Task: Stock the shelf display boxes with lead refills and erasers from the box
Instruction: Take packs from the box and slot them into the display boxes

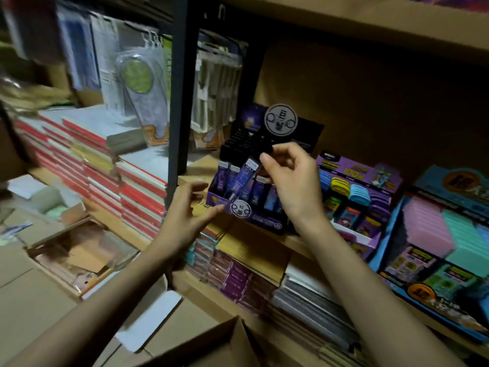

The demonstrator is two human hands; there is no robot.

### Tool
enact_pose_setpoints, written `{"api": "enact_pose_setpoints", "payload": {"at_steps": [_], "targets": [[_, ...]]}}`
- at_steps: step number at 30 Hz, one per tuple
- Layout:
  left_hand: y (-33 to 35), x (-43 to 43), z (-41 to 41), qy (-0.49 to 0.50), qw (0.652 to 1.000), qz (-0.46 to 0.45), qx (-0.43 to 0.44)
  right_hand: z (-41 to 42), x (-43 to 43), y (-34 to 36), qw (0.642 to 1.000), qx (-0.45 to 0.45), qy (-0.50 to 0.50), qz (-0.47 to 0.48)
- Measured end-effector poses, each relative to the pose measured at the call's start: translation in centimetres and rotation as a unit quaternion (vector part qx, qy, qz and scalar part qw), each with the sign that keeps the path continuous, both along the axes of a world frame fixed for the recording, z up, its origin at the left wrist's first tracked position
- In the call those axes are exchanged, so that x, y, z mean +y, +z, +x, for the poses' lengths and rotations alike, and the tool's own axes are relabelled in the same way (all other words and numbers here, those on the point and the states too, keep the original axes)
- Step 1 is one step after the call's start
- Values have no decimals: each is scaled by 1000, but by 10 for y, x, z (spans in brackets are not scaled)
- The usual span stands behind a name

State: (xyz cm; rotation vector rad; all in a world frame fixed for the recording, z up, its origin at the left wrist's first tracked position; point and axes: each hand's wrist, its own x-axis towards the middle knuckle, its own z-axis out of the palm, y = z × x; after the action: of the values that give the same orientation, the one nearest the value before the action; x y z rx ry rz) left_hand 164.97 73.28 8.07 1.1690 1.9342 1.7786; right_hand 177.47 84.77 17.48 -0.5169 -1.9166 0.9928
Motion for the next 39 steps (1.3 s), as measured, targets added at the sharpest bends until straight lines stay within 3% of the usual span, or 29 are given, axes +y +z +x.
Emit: {"api": "enact_pose_setpoints", "payload": {"at_steps": [4,9,18,22,28,34,39], "targets": [[-19,12,-11,1,997,-66,41,-26,6,-6,998,-23,-21,57],[-23,21,-12,16,998,-17,59,-38,6,-21,992,-64,-23,110],[-23,16,-14,7,996,-7,84,-59,13,-23,989,-116,-58,73],[-23,11,-19,-25,994,-32,99,-62,14,-19,979,-169,-59,99],[-28,-16,-23,23,990,-81,113,-26,0,-33,971,-210,-21,116],[-99,-69,3,6,974,-209,82,34,-31,-116,924,-360,95,83],[-210,-117,51,-13,935,-353,-43,75,-55,-227,873,-462,156,20]]}}
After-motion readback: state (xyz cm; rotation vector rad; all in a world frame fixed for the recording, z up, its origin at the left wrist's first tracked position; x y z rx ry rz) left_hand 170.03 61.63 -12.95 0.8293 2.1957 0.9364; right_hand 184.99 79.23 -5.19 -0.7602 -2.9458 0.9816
